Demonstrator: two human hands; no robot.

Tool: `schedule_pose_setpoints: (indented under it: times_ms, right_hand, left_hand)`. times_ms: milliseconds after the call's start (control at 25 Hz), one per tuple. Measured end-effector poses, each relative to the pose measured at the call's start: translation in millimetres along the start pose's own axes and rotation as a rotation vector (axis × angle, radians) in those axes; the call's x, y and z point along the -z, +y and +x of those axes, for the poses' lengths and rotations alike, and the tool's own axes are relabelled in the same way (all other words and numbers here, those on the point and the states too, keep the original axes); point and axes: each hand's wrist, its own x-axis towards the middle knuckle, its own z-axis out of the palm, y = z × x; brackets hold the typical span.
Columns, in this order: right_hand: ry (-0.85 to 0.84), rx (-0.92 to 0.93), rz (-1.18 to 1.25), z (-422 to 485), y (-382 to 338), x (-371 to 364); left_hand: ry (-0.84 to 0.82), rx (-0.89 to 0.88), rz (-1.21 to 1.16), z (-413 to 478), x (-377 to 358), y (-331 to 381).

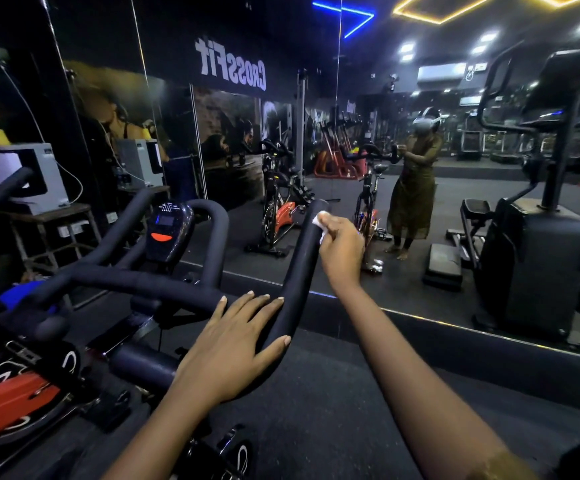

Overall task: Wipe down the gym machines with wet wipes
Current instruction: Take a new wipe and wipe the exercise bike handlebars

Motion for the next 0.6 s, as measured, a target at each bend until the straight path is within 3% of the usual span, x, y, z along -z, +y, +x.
schedule_pose_setpoints:
  times_ms: [200,280,360,440,520,600]
  right_hand:
    - [-0.075,0.424,-0.238,-73.2,4.0,13.9]
    - [-0.201,0.540,-0.285,-94.6,1.3,27.2]
    - [-0.357,0.542,-0.182,-96.8,-3.8,40.1]
    - [-0.382,0.490,-0.067,-72.9,-11.2,42.3]
    - [-0.348,0.498,-0.166,-39.7,-23.1,35.1]
    - [-0.431,0.520,-0.437,-16.6,-33.8,25.7]
  left_hand:
    - [0.016,-0.012,-0.009,1.7,-3.4,-2.7]
    - [0.016,-0.009,0.012,1.4,-3.9,-3.0]
    - [0.032,-0.010,-0.007,0.2,-3.9,-1.3]
    - [0.104,-0.024,-0.059,-2.6,-1.6,-1.7]
    - [0.192,-0.018,-0.078,-10.5,2.2,-9.3]
    - [0.224,0.036,-0.072,-20.3,8.1,-28.2]
